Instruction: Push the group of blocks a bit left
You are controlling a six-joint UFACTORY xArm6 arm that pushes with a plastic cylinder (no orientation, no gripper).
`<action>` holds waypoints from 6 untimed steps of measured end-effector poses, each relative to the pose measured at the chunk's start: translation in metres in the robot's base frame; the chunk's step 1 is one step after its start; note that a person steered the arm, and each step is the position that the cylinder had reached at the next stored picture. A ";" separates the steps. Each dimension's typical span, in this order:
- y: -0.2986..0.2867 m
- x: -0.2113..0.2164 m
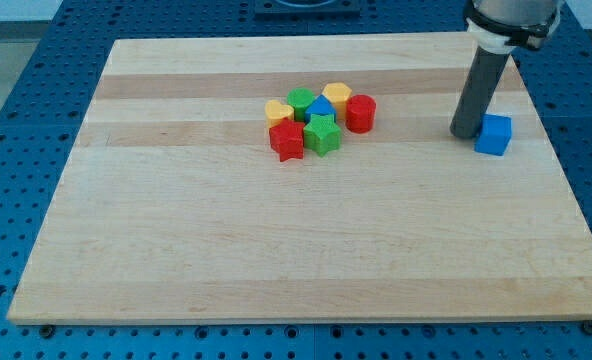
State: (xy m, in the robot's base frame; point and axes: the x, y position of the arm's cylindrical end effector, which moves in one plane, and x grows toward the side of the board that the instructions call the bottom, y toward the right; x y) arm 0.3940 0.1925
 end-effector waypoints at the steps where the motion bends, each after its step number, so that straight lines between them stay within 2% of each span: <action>1: -0.023 0.000; 2: -0.058 -0.002; 3: -0.069 -0.011; 5: -0.089 -0.055; 6: -0.128 -0.062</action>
